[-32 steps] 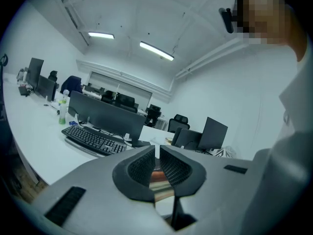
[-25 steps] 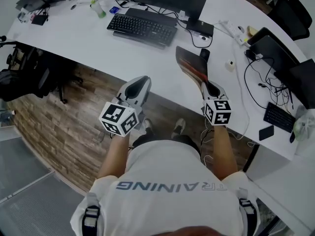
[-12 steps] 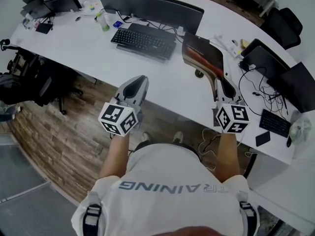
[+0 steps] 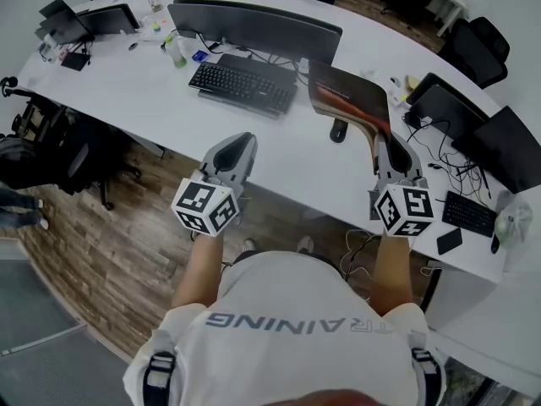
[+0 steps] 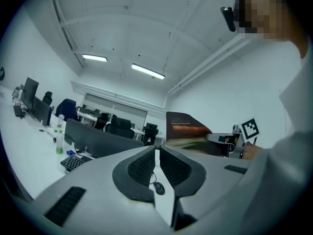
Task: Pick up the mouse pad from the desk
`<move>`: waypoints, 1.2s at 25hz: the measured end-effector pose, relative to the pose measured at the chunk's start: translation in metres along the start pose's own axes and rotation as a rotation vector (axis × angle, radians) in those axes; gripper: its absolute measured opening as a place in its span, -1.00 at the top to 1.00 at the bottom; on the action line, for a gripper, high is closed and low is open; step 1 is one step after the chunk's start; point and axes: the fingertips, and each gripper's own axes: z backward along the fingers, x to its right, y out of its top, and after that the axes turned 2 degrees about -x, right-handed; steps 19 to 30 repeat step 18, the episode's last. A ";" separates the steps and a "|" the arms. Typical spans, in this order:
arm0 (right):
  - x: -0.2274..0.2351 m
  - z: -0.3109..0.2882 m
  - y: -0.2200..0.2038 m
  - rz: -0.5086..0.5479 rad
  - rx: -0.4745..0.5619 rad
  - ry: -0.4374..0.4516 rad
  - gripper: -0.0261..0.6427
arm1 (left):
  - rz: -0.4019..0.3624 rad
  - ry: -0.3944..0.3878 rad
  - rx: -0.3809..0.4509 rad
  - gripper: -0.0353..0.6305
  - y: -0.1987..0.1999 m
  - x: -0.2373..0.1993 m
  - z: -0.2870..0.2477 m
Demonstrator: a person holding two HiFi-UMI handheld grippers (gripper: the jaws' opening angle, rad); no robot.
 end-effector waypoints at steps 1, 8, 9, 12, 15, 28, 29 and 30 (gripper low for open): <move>0.000 0.000 0.000 0.001 -0.002 0.001 0.78 | 0.001 -0.002 0.000 0.74 0.000 0.000 0.000; -0.002 -0.001 0.002 0.003 -0.004 0.010 0.78 | 0.001 0.000 0.004 0.74 0.002 -0.003 -0.001; -0.003 -0.001 0.002 0.007 -0.005 0.010 0.78 | 0.000 0.000 0.005 0.74 0.002 -0.003 -0.001; -0.003 -0.002 0.002 0.021 -0.010 0.009 0.78 | 0.005 -0.005 0.008 0.74 0.004 -0.002 -0.002; -0.002 -0.002 0.002 0.022 -0.012 0.007 0.78 | 0.015 -0.016 0.016 0.74 0.008 0.001 -0.003; 0.000 -0.003 0.001 0.019 -0.015 0.003 0.78 | 0.013 -0.022 0.018 0.74 0.009 0.003 -0.004; 0.000 -0.003 0.001 0.019 -0.015 0.003 0.78 | 0.013 -0.022 0.018 0.74 0.009 0.003 -0.004; 0.000 -0.003 0.001 0.019 -0.015 0.003 0.78 | 0.013 -0.022 0.018 0.74 0.009 0.003 -0.004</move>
